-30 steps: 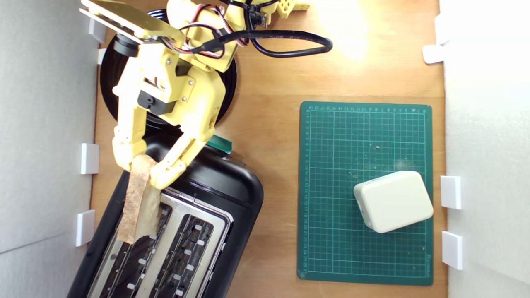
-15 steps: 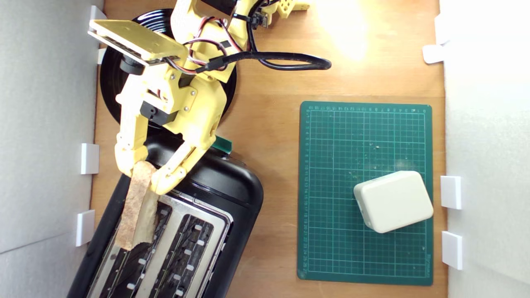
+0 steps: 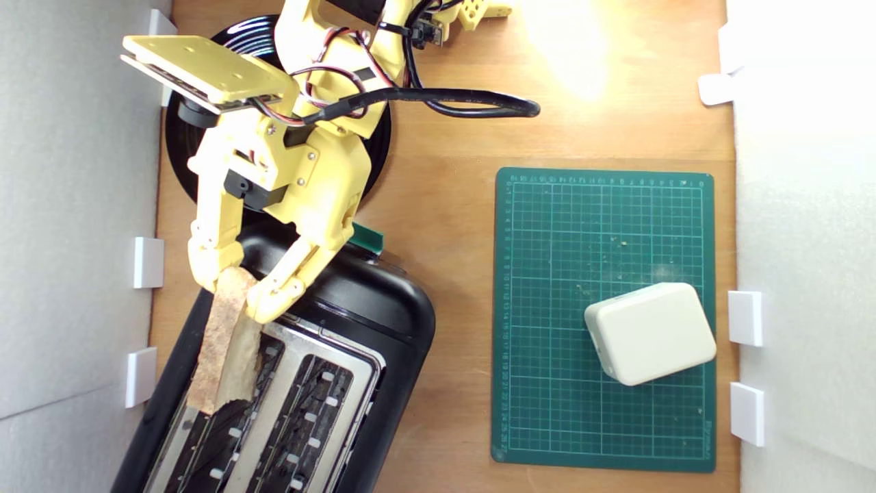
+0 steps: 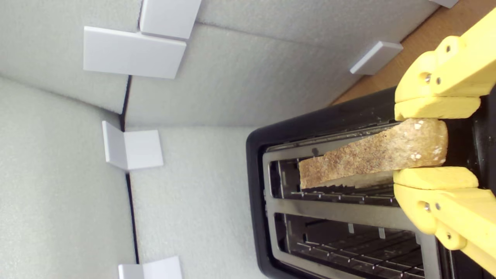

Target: Pick bread and place in toaster

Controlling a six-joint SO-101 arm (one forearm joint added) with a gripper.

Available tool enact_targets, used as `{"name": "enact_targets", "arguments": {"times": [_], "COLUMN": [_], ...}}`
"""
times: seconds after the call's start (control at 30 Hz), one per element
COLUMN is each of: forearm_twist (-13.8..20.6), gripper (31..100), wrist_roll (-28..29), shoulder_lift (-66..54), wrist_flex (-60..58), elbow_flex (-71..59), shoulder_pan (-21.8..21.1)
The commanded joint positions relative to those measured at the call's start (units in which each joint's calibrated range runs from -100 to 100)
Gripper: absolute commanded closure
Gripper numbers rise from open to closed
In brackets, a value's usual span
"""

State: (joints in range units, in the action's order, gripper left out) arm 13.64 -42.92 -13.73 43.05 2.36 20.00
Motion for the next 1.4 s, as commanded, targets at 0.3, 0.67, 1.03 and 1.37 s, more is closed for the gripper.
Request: {"name": "enact_targets", "arguments": {"times": [0.3, 0.67, 1.03, 1.37], "forearm_twist": [0.05, 0.05, 0.69, 0.23], "gripper": [66.8, 66.2, 66.0, 47.8], "wrist_roll": [2.04, 2.09, 3.19, 3.09], "shoulder_lift": [5.08, 9.07, 10.16, 9.66], "wrist_flex": [-0.3, -0.39, -0.47, -0.47], "elbow_flex": [10.67, 11.21, 11.21, 11.21], "shoulder_pan": [0.39, 0.31, -0.74, -0.74]}}
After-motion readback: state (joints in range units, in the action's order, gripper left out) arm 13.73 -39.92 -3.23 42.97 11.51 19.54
